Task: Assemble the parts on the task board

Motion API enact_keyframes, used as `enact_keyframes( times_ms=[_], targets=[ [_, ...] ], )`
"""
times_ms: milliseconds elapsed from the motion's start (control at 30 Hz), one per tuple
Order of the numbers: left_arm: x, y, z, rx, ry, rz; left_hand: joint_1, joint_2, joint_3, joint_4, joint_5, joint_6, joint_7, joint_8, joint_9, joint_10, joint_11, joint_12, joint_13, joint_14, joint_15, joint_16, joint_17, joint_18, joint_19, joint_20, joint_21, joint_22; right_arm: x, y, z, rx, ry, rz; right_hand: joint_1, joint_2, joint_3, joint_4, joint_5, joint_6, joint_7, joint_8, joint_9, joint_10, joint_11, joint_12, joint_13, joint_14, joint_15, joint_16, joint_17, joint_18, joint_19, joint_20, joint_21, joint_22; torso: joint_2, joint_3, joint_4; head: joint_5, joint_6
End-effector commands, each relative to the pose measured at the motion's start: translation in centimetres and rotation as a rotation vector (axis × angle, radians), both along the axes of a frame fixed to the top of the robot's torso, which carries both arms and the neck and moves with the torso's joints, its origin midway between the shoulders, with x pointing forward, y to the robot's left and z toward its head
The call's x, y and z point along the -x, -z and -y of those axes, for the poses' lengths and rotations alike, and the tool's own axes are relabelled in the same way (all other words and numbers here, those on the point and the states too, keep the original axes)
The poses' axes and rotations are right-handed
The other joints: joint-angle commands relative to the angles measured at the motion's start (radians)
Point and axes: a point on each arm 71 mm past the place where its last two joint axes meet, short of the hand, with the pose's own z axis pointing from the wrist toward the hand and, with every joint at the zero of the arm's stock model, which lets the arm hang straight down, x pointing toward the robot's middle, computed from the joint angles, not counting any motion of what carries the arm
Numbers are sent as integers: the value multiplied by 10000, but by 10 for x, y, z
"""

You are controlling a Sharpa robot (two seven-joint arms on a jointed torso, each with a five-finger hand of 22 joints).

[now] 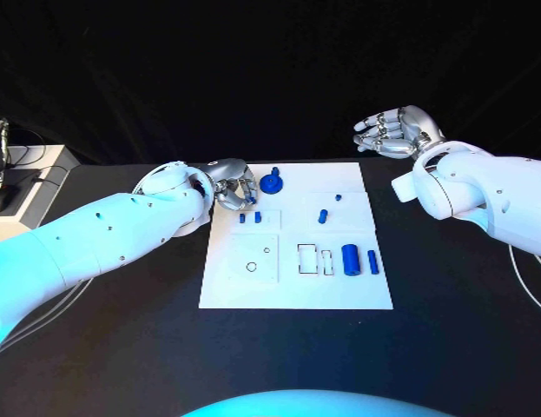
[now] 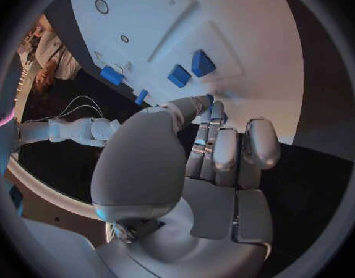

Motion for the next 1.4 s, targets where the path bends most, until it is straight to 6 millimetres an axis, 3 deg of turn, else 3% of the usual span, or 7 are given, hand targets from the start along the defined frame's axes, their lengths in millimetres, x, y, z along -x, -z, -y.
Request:
enact_keyframes(
  times_ms=[33,1067,1167,1400],
  targets=[
    [1,2,2,-140,11,-280,-116,29,1,-64,-51,-13,93,-45,-13,32,46,-49,-18,-28,71,-20,-50,-143,-65,22,-20,-18,0,-1,-2,36,-190,80,-61,-65,3,-30,-6,10,83,-32,-8,-85,-8,-56,-10,-19,7,-40,1,159,58,22,-2,-9,-1,0,3,-11,-15],
    [0,4,3,-255,-50,-432,-267,-34,-60,-93,-91,-292,36,-286,-109,16,28,-311,-4,-190,78,-119,-331,-92,-256,60,-167,-204,0,-1,-1,40,-166,107,-65,-68,3,-32,-7,11,84,-36,-12,-86,-7,-60,-10,-23,9,-48,-1,159,56,25,-7,-26,-5,-8,11,-37,-40],
    [0,4,2,-193,-63,-397,-355,-76,-89,-90,-95,-673,-94,-530,-221,19,0,-420,30,-190,51,-110,-343,-100,-229,36,-155,-173,0,-1,-1,40,-151,124,-66,-63,6,-32,-6,12,84,-38,-14,-85,-7,-62,-10,-24,10,-52,-1,159,54,26,-10,-38,-2,-3,14,-30,-43],
    [0,3,1,-134,-113,-339,-397,-119,-112,-94,-94,-870,-147,-656,-287,10,7,-480,51,-202,52,-116,-383,-99,-237,31,-170,-188,1,-1,0,41,-133,131,-63,-62,8,-35,-5,13,83,-38,-15,-85,-8,-62,-9,-24,10,-54,-1,158,53,27,-11,-43,-4,-16,10,-27,-48]
  ],
)
